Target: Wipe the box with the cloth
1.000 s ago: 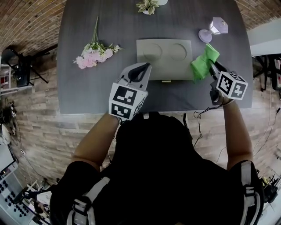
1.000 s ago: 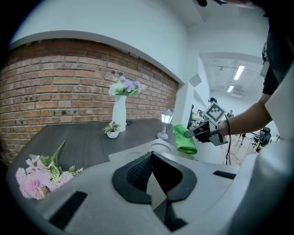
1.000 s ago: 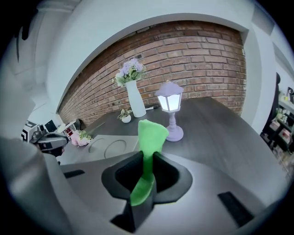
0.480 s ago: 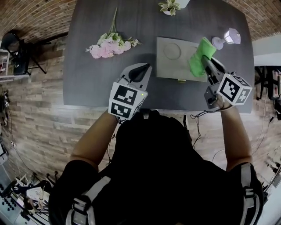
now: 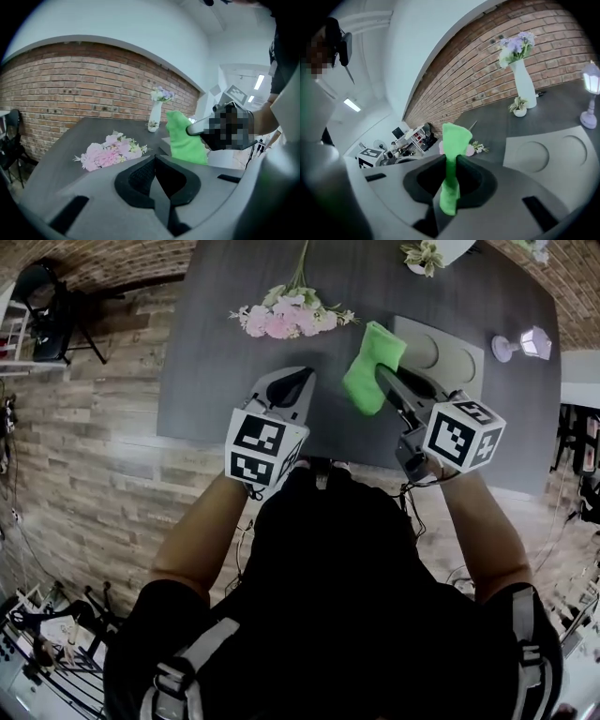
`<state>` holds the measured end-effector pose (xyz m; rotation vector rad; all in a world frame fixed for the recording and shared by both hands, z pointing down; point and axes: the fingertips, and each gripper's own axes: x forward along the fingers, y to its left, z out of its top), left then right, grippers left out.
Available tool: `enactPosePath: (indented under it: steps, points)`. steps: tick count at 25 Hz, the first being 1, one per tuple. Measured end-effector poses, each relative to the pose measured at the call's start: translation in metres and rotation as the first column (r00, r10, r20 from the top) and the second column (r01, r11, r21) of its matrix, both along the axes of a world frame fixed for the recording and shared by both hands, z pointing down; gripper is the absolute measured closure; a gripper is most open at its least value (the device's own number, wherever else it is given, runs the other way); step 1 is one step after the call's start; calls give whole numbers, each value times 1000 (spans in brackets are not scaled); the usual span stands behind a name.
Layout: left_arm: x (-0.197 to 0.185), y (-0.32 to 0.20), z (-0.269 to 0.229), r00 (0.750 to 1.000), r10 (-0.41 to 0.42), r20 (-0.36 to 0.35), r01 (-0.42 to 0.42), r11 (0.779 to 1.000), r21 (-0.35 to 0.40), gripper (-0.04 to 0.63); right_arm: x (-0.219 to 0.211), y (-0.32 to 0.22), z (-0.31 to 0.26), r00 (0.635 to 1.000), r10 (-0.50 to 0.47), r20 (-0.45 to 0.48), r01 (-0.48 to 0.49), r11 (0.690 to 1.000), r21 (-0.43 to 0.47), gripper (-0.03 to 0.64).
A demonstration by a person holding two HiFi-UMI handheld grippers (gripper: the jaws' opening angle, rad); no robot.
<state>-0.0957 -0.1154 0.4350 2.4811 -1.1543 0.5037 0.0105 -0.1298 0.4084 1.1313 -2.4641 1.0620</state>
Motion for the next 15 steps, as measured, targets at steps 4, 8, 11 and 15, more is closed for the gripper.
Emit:
enactPosePath:
  steps: [4,8,11,15]
  points:
    - [-15,0,2,1000,-15,-6,15,1000,1,586,-9,1,15,1000,-7,-27,7,1000,-13,561]
    - [-16,1,4,1000,-6,-5,6,1000,-5,586,1,2,25,998,10,-69,-11,1000,-13,561]
    - [-7,2,4,1000,13,-4,-13,1000,-6,586,18,3,31,994,32,-105,-33,999,-6,561]
    - [11,2,5,999,41,-1,-41,999,-5,586,52,8,43,982,63,-177,-63,998,6,561]
